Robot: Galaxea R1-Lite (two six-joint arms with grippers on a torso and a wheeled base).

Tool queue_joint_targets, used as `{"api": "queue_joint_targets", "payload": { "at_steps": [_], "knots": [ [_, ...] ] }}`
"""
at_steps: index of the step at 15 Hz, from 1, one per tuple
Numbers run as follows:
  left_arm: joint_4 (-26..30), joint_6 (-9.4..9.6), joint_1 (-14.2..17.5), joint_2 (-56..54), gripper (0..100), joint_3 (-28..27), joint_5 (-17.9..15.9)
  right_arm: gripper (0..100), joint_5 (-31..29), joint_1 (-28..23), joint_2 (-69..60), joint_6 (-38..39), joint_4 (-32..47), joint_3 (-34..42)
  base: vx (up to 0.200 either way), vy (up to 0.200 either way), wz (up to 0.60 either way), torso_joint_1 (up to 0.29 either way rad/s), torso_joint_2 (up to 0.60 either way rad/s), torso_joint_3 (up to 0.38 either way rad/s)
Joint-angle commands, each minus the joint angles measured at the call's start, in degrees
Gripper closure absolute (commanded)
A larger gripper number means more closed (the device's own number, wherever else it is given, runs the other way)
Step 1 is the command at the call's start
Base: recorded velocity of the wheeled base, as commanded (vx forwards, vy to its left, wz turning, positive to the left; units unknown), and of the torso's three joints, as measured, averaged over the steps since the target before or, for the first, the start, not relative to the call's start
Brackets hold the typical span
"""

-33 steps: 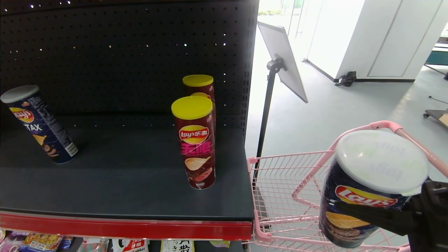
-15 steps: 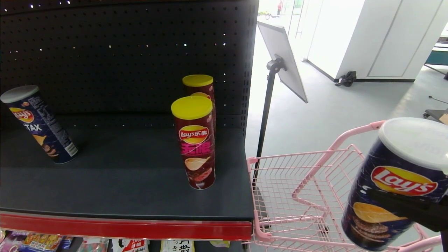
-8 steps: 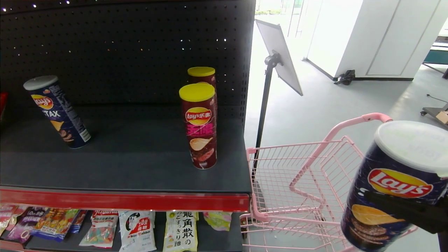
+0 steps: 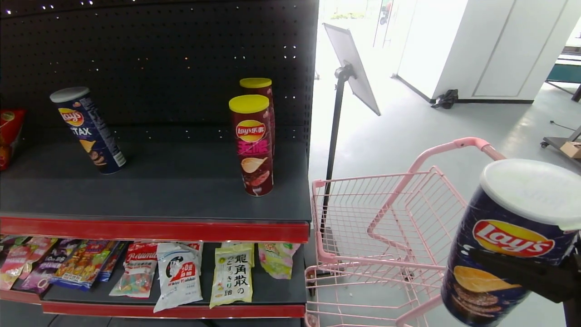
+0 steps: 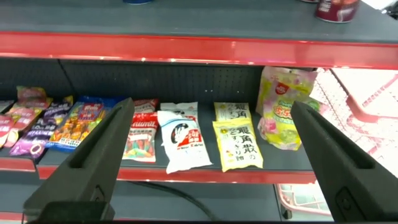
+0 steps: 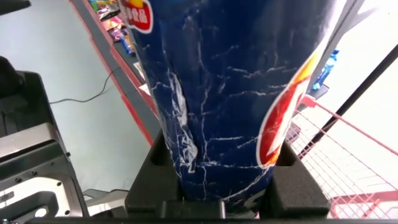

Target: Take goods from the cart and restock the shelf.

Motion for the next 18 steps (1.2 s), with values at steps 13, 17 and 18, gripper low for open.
{"api": "queue_joint_targets", "payload": {
  "at_steps": [13, 17, 18],
  "knots": [
    [-0.03, -0.01, 0.03, 0.08, 0, 0.01, -0.01, 100, 0.0, -0.04, -0.48, 0.05, -0.23, 1.07, 0.0, 0.0, 0.0, 0.0, 0.0, 0.0],
    [-0.03, -0.01, 0.03, 0.08, 0, 0.01, -0.01, 100, 0.0, -0.04, -1.0, 0.14, -0.23, 1.86, 0.0, 0.15, 0.0, 0.004, 0.0, 0.003],
    [-0.03, -0.01, 0.03, 0.08, 0, 0.01, -0.01, 100, 0.0, -0.13, -1.0, 0.14, -0.23, 1.86, 0.0, 0.2, 0.0, 0.002, -0.01, 0.002]
  ]
}}
